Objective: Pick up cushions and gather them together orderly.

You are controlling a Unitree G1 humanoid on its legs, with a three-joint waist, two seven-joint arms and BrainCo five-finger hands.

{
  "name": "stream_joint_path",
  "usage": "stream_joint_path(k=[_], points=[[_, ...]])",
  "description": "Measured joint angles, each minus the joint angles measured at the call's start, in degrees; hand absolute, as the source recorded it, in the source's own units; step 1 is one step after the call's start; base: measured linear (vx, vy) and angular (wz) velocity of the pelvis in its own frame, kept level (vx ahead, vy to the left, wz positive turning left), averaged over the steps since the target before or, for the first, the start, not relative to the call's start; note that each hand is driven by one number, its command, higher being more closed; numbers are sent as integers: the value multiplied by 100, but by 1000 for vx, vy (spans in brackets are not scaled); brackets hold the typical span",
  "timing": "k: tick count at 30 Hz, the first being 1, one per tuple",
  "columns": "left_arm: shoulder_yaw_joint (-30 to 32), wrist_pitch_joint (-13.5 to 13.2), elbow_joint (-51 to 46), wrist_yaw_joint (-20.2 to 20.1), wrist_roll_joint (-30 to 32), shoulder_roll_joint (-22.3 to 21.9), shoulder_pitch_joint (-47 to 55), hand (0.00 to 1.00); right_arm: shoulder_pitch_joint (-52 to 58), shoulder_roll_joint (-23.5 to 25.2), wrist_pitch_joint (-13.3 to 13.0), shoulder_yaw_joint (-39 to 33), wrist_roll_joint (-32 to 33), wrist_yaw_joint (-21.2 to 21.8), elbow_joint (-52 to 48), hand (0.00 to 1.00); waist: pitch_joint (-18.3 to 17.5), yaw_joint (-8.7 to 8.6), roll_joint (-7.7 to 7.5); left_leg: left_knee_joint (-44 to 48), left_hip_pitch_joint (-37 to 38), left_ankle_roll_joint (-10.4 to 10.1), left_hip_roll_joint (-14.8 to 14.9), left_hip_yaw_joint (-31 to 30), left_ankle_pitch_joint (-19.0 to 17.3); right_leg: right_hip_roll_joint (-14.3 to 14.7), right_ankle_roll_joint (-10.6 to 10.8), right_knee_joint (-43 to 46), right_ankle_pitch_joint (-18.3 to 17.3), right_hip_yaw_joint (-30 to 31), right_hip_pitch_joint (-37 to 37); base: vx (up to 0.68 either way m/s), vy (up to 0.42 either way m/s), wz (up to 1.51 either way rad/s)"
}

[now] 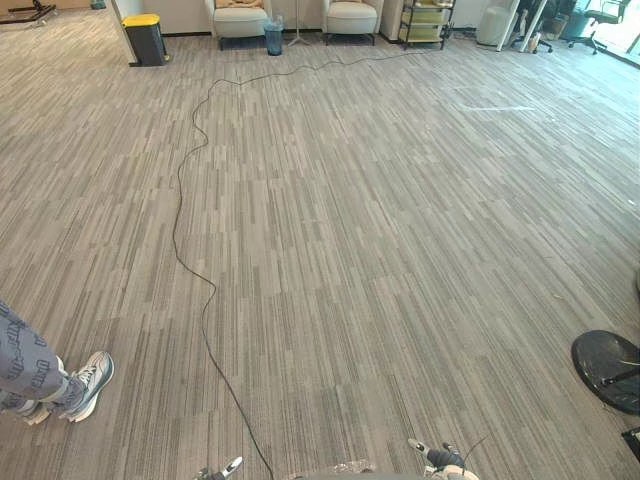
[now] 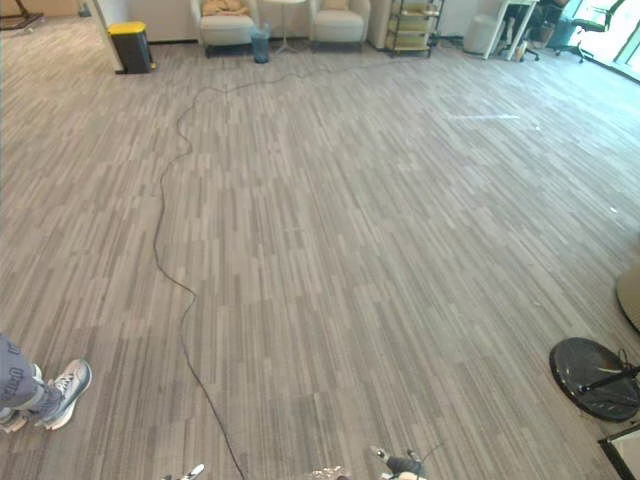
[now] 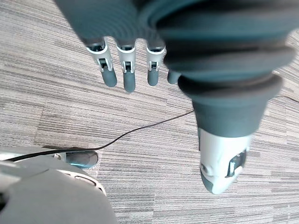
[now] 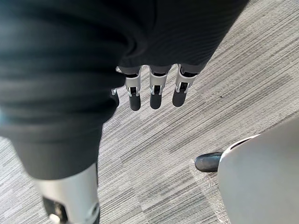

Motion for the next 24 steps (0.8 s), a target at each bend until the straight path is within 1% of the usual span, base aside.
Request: stream_joint_path(k=[4,9,13,24], points=[[-80,-16,11,4,-6,29,-23,0,0,0,2,-52,74,4,11,0,1,1,1,0,-9,1,-11,-59,1,-9,3,-3,-3,-65,8,0,0,6],[-403,-27,50,-5,-8,125,-36,0,-12,-25,-15,-52,258,5,99,0,2,1,-4,0,-19,6,-38,-158,5,-19,15,-2,-11,-119,18,-14,-11,6],[-453,-30,65,-13,-15,151,-48,0,-11,-36,-60,-52,470,4,145,0,12,1,-20,0,-23,11,-56,-187,8,-36,24,-2,-17,-164,30,-34,-25,6],[-548,-25,183,-11,-15,196,-111,0,-12,-45,-70,-49,477,3,159,0,19,-11,-17,1,0,17,-60,-225,14,-41,25,-6,-19,-218,73,-39,-32,2]])
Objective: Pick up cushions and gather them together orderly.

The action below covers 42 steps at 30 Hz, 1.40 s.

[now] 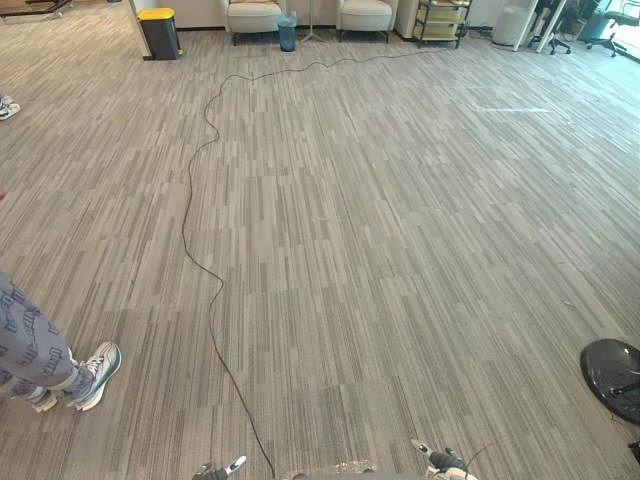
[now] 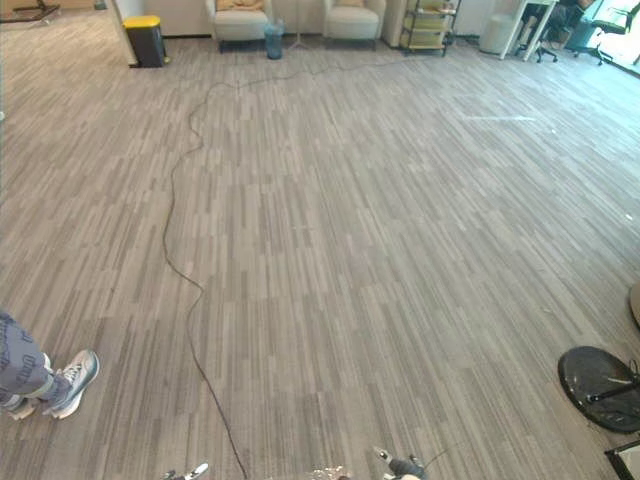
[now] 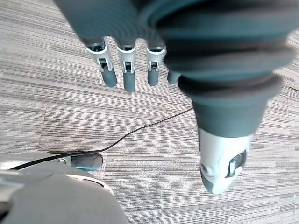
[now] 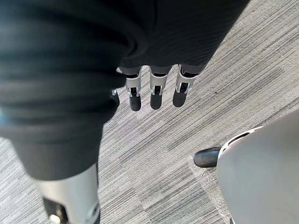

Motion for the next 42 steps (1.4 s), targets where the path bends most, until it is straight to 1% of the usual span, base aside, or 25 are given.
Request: stream_joint_path(k=[13,16,19,20,22,23,24,25,26,27,28,29,30,31,32,33,34,35,36,37,38,39,40,41,42], points=[[83,30,41,-6,-1,-11,-24,0,-4,-11,4,-51,32,7,30,0,15,-3,7,0,-19,5,0,-15,3,-2,-1,-14,-1,-18,-5,-38,-29,1],[136,31,38,-6,-13,-25,-32,0,-3,-6,3,-65,238,8,22,0,23,-5,13,-1,-144,5,8,-16,3,2,-5,-5,-5,-23,-95,-10,-9,0],[208,34,11,-7,-22,-48,-38,0,0,-1,-10,-96,314,9,-27,0,66,-5,25,36,-245,-14,33,-12,-11,15,-42,107,-77,-25,-242,-2,-36,1],[305,43,-25,-12,-23,-66,-39,0,7,5,-25,-163,446,10,-27,0,68,-9,20,157,-332,-61,55,-18,-151,16,-83,257,-213,-34,-329,39,-36,5],[456,46,-125,-19,-68,-97,-39,0,7,54,-56,-295,519,10,-47,0,157,-2,-21,985,-669,-86,136,13,-625,-2,-150,559,-451,-35,-414,67,-38,3],[576,54,-230,-24,-68,-156,-24,0,19,65,-62,-292,562,10,-134,0,221,11,18,1696,-936,-97,276,54,-999,27,-189,733,-605,-34,-415,72,-46,-5],[851,69,-333,-28,-67,-306,-12,0,119,54,-65,-288,657,18,-359,0,274,52,146,2919,-1421,-130,607,269,-1481,174,-280,944,-830,-49,-456,66,-39,6],[1031,105,-430,-40,-69,-360,-32,0,106,70,-64,-284,668,15,-480,0,342,69,173,4322,-1996,-152,935,505,-1533,250,-326,1088,-976,-55,-437,63,-27,4],[1030,119,-502,-43,-70,-344,-45,0,119,119,-62,-275,677,4,-481,0,406,85,82,5094,-2384,-140,1159,665,-1563,259,-346,1123,-1037,-60,-393,119,-7,1],[1058,135,-587,-42,-119,-354,-31,0,132,132,-50,-274,675,-13,-451,0,439,167,111,5547,-2769,-178,1438,855,-1680,250,-359,1080,-1107,-52,-231,207,2,-5],[1013,130,-594,-47,-122,-356,-26,0,124,133,-38,-276,671,-14,-445,0,449,183,27,5444,-3019,-190,1527,940,-1680,215,-324,1022,-1164,-54,-91,245,26,-3],[946,128,-594,-47,-123,-348,-21,0,104,130,-34,-276,671,-15,-449,0,468,198,12,5125,-3153,-179,1541,999,-1638,142,-277,997,-1224,-53,2,283,96,-2],[946,124,-595,-49,-123,-337,-16,0,78,125,-39,-274,664,-14,-457,0,455,217,30,4458,-3309,-207,1484,1019,-1430,0,-184,1000,-1340,-12,52,301,190,-18],[948,112,-596,-48,-122,-371,-13,0,28,121,-38,-267,659,-14,-451,0,452,243,46,3780,-3419,-279,1398,997,-1119,-107,-71,979,-1440,84,118,514,381,-57],[928,105,-577,-50,-123,-397,41,0,-18,95,-41,-243,649,-12,-433,0,417,349,42,3114,-3460,-365,1258,969,-199,-347,96,855,-1584,327,228,625,439,-74],[875,56,-536,-49,-122,-334,79,0,-45,87,-42,-244,649,-7,-312,0,333,448,-8,3255,-3481,-120,1048,1029,-312,-497,59,805,-1633,509,284,759,424,-57],[817,9,-530,-53,-122,-311,46,0,-113,123,-46,-276,647,-3,-232,0,331,406,-16,3449,-3549,-11,1002,1023,-526,-495,5,1000,-1591,636,265,737,299,-14],[812,-8,-528,-60,-122,-299,-2,0,-116,137,-44,-289,641,-1,-229,0,305,442,-59,3635,-3557,125,930,1032,-749,-516,22,1454,-1596,712,189,743,262,13],[808,-5,-522,-64,-122,-271,-1,0,-115,176,-50,-289,636,1,-206,0,276,431,-111,3817,-3494,244,877,1031,-976,-551,157,1897,-1568,730,149,591,215,13],[765,2,-510,-68,-120,-215,-7,0,-114,198,-54,-293,635,5,-202,0,265,430,-152,3912,-3363,275,816,1028,-1172,-576,255,2496,-1537,758,49,444,166,16],[688,9,-444,-90,-119,-147,-29,0,-115,210,-63,-293,623,8,-192,0,262,427,-202,3933,-3144,280,748,1044,-1317,-621,475,3368,-1403,802,-175,525,144,19],[512,30,-410,-118,-115,-59,-32,0,-114,215,-64,-279,608,17,-186,0,230,420,-261,3873,-2797,269,668,1044,-1480,-610,948,4732,-1052,860,-546,519,120,11],[404,40,-427,-117,-111,-17,-54,0,-113,218,-63,-268,592,21,-196,0,227,410,-267,3774,-2511,249,613,1034,-1591,-620,1052,5579,-800,834,-838,617,109,0],[324,43,-435,-113,-107,-1,-87,0,-112,203,-70,-251,586,28,-232,0,262,377,-231,3561,-2081,233,563,1016,-1704,-663,786,6423,-709,585,-1166,387,49,-8],[317,46,-435,-111,-107,-14,-96,0,-112,188,-72,-247,580,39,-291,0,287,339,-196,3375,-1731,257,555,1013,-1767,-687,491,6809,-759,375,-1373,569,48,-14]])
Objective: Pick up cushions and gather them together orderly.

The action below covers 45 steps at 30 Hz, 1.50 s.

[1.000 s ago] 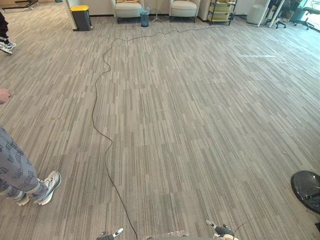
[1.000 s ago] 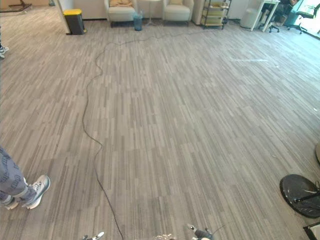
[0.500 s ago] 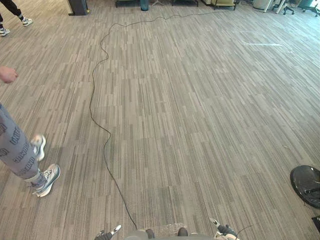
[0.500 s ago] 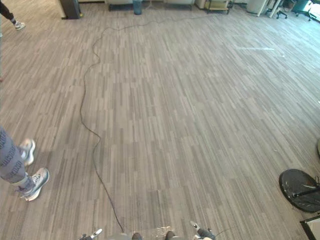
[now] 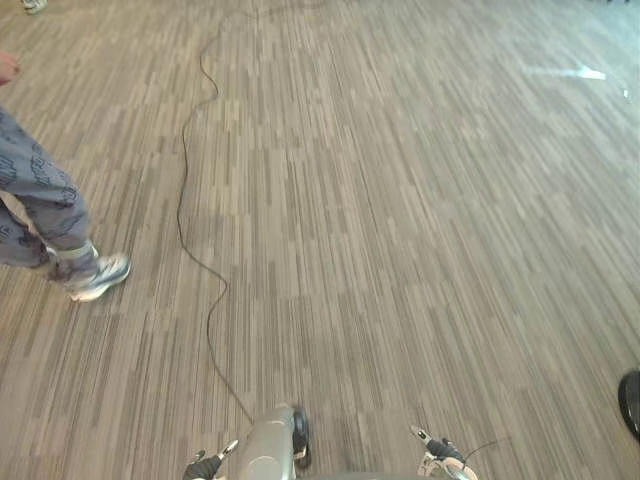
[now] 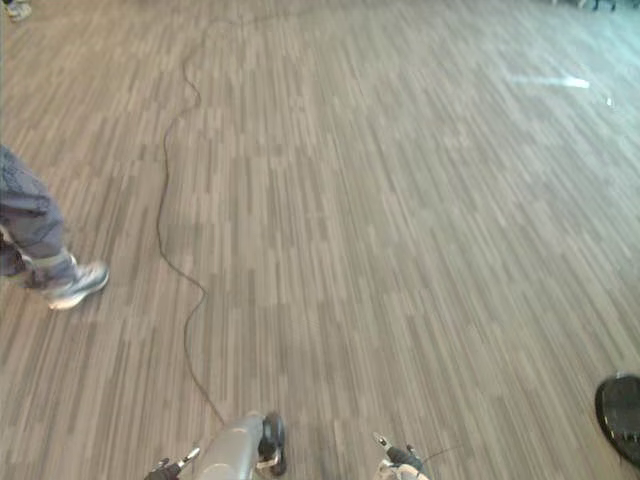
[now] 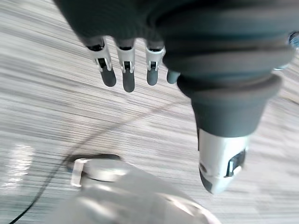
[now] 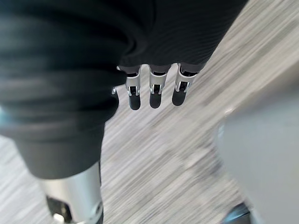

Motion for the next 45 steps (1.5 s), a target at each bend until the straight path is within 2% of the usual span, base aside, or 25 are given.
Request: stream_joint_path(k=[1,3,5,6,9,11,13,14,15,17,19,21,22,23,25,27,29,31,32,33,34,37,40,42,45], points=[[-29,-1,-7,2,-1,-19,-21,0,33,-10,-7,25,-106,4,-191,0,16,-66,62,-423,600,-20,4,-3,-52,8,-399,308,-184,-362,-439,452,24,-11],[-38,-10,10,-14,-22,-17,-67,0,49,-14,-100,38,-154,9,-302,0,50,-212,107,-973,1253,-150,40,16,12,49,-655,-147,-548,-850,-1041,555,-3,11],[-32,-15,20,-11,-85,-63,-223,0,27,-61,-112,-94,-115,13,-299,0,91,-246,138,-1421,1799,-210,52,13,23,87,-739,-1360,-649,-1201,-1579,528,-34,18],[-30,-18,22,-10,-112,-108,-269,0,12,-87,-103,-115,-142,9,-346,0,102,-258,177,-1615,1996,-218,82,20,27,160,-773,-2144,-548,-1313,-1683,492,-65,25],[-3,-32,100,-12,-126,-346,-382,0,-27,-180,-59,-214,-179,10,-326,0,178,-347,297,-2070,2720,-433,211,-86,-22,416,-947,-4349,387,-1394,-1833,735,-142,44],[140,-36,131,-16,-119,-519,-351,0,-7,-211,-32,-226,-217,28,-330,0,123,-423,420,-1866,3017,-517,465,-388,-34,569,-1408,-3951,1006,-1307,-1814,799,-220,35],[362,-23,127,-23,-76,-678,-375,0,-29,-213,-50,-304,-370,51,-431,0,74,-465,616,-677,2600,-779,868,-728,234,708,-1429,-3490,341,-1526,-1732,785,-292,15],[632,-13,83,-26,-59,-783,-415,0,-46,-203,-44,-334,-371,66,-456,0,139,-452,726,647,2096,-580,1103,-928,847,934,-1466,-3511,36,-1516,-1460,912,-319,-23],[752,-1,33,-30,-61,-829,-410,0,-43,-182,-30,-304,-368,67,-534,0,214,-444,850,1911,1576,-572,1355,-1080,1570,1174,-1518,-3730,-106,-1447,-1078,753,-207,-44],[784,-7,-105,-36,-67,-781,-413,0,-47,-173,-22,-154,-369,46,-546,0,364,-396,827,3716,685,-723,1725,-1018,1291,1517,-1597,-4251,-264,-1218,-176,730,-97,-51],[725,-42,-360,-52,-97,-663,-425,0,-27,-97,21,-60,-357,16,-419,0,456,-273,565,4040,34,-642,1671,-815,838,1520,-1604,-4807,-330,-969,703,686,-89,-42],[631,-114,-544,-60,-214,-550,-447,0,-90,-63,22,30,-329,1,-222,0,477,-156,348,3206,-825,-594,1285,-682,433,1413,-1515,-5392,-371,-671,1426,693,-29,-56],[638,-147,-572,-58,-257,-555,-449,0,-186,-67,32,15,-325,-2,-131,0,502,-136,368,2570,-1088,-541,1154,-644,332,1360,-1484,-5481,-392,-561,1608,628,66,-72],[644,-167,-579,-57,-305,-556,-449,0,-281,-40,27,16,-325,-13,-130,0,512,-103,373,1624,-1371,-507,897,-679,395,1230,-1372,-5619,-482,-416,1836,619,148,-80],[638,-169,-526,-48,-337,-574,-413,0,-249,-15,11,17,-327,-17,-129,0,508,-2,439,-405,-1561,-707,495,-966,1035,1037,-1130,-5846,-738,-78,2181,610,246,-94],[522,-167,-339,-42,-364,-445,-274,0,-279,21,12,126,-324,-35,32,0,480,192,380,-357,-1625,-719,324,-1147,1926,886,-1198,-5914,-1046,443,2480,621,329,-95],[516,-159,-265,-39,-451,-320,-280,0,-307,146,3,205,-321,-40,32,0,451,144,185,114,-1785,-415,232,-1091,1537,718,-1183,-5272,-1032,664,2215,653,309,-29],[526,-122,-125,-40,-480,-252,-244,0,-291,208,-28,201,-319,-31,46,0,461,170,-23,444,-1524,-290,145,-869,954,507,-755,-3877,-902,903,1789,675,304,-28],[500,-89,-70,-22,-510,-189,-220,0,-291,208,-42,201,-320,-30,51,0,484,183,-95,470,-1242,-295,124,-702,763,406,-372,-2843,-643,962,1440,585,244,-56],[429,-45,-67,-9,-510,-137,-161,0,-281,200,-60,206,-328,-19,26,0,488,150,-117,463,-834,-270,91,-603,545,287,263,-1500,-261,948,968,669,231,-67],[339,-31,-87,5,-497,-116,-159,0,-251,176,-105,222,-329,4,-92,0,512,69,-82,325,-235,-258,70,-501,292,51,189,-441,-196,449,523,536,158,-61],[281,-44,-105,12,-443,-98,-172,0,-142,175,-110,252,-329,29,-363,0,472,18,-17,-406,757,-277,123,-322,124,-129,-455,-188,-561,-493,-205,503,76,-38],[252,-50,9,4,-437,-98,-168,0,-158,42,-161,188,-329,37,-383,0,446,-163,70,-1100,1575,-454,298,-188,187,-71,-623,-1644,-790,-1394,-851,499,-33,-9],[197,-39,152,6,-320,-96,-253,0,-97,-53,-133,39,-329,32,-385,0,470,-236,162,-1637,2200,-609,396,5,163,54,-733,-3696,-261,-1892,-1164,692,-84,-2],[182,-38,193,10,-220,-131,-244,0,-63,-80,-101,-144,-261,40,-435,0,497,-287,234,-2042,2928,-845,484,239,88,74,-994,-4975,513,-2574,-1375,788,-158,-8]])
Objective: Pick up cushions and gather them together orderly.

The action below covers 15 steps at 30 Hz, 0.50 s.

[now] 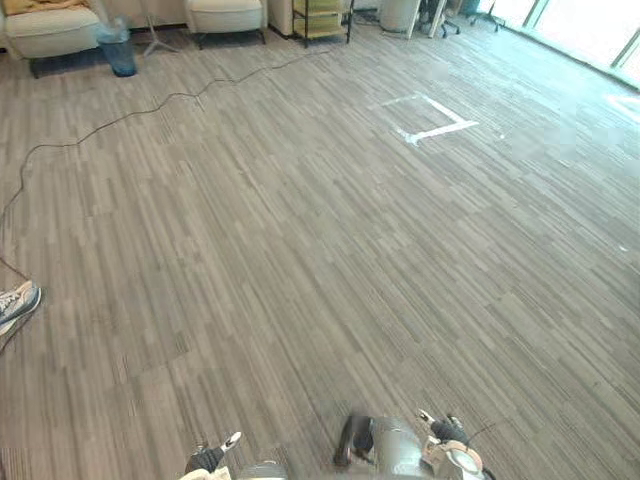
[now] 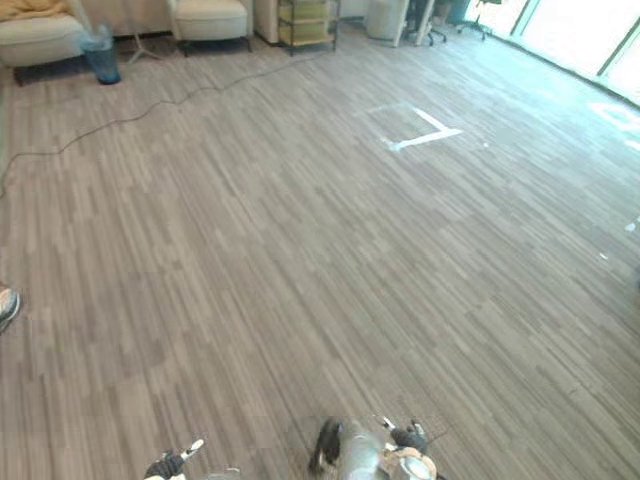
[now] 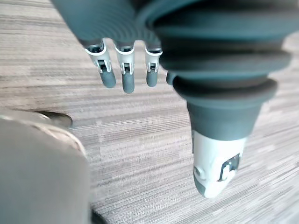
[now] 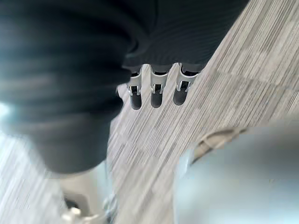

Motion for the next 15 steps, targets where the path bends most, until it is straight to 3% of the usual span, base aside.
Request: stream_joint_path(k=[1,2,3,4,5,6,7,8,10,12,14,15], points=[[6,5,25,-1,14,-12,25,0,22,18,1,-11,1,22,-14,0,-43,-24,9,12,228,-56,36,29,-14,9,-430,194,464,63,-40,763,-198,-23],[14,24,48,-7,49,-99,36,0,36,-3,1,-23,1,38,-41,0,-174,-41,91,154,321,-171,183,24,49,48,-675,622,604,114,-130,782,-241,-27],[13,34,63,-28,158,-245,60,0,62,-52,3,-113,-46,66,-140,0,-333,-47,357,822,124,-406,572,-97,207,262,-777,1081,159,107,-200,772,-286,-34],[105,30,41,-49,227,-335,-28,0,71,-96,16,-150,-100,89,-179,0,-349,-68,502,2048,-325,-282,913,-393,596,468,-802,1188,-191,39,-39,904,-346,-35],[168,31,17,-56,228,-382,-68,0,69,-103,21,-144,-100,89,-207,0,-337,-73,588,2933,-718,-74,1091,-647,1059,608,-818,1144,-307,43,95,873,-304,-49],[266,34,-47,-54,229,-444,-124,0,64,-121,29,-96,-99,67,-214,0,-310,-93,691,4674,-1612,19,1383,-1050,1355,931,-846,966,-487,193,425,705,-196,-63],[327,28,-109,-59,217,-460,-148,0,53,-117,50,-43,-87,56,-205,0,-251,-67,668,5457,-1974,-104,1461,-1121,1264,1116,-865,816,-569,358,712,689,-135,-91],[335,22,-255,-50,204,-414,-157,0,41,-96,70,137,-54,35,-178,0,-140,-5,540,6131,-2405,-198,1449,-1204,1069,1276,-872,548,-645,594,1219,662,-111,-94],[282,-29,-482,-55,137,-268,-156,0,22,18,120,399,-48,24,-114,0,-68,53,234,6087,-3125,-71,1175,-1162,764,1374,-795,-14,-723,1077,2073,609,-100,-93],[275,-39,-567,-46,54,-239,-145,0,-57,57,125,583,-36,23,-79,0,-53,132,149,5317,-3682,69,1003,-1077,574,1458,-739,-438,-766,1503,2512,578,-7,-114],[309,-57,-585,-31,-28,-281,-51,0,-154,124,135,602,20,24,-63,0,-21,207,184,3664,-4119,133,673,-1123,509,1453,-599,-650,-904,2081,2900,525,135,-146],[351,-86,-579,-16,-87,-324,2,0,-165,156,151,632,74,9,-36,0,-1,248,190,2675,-4270,71,430,-1226,638,1386,-506,-674,-1067,2404,3134,465,191,-107]])
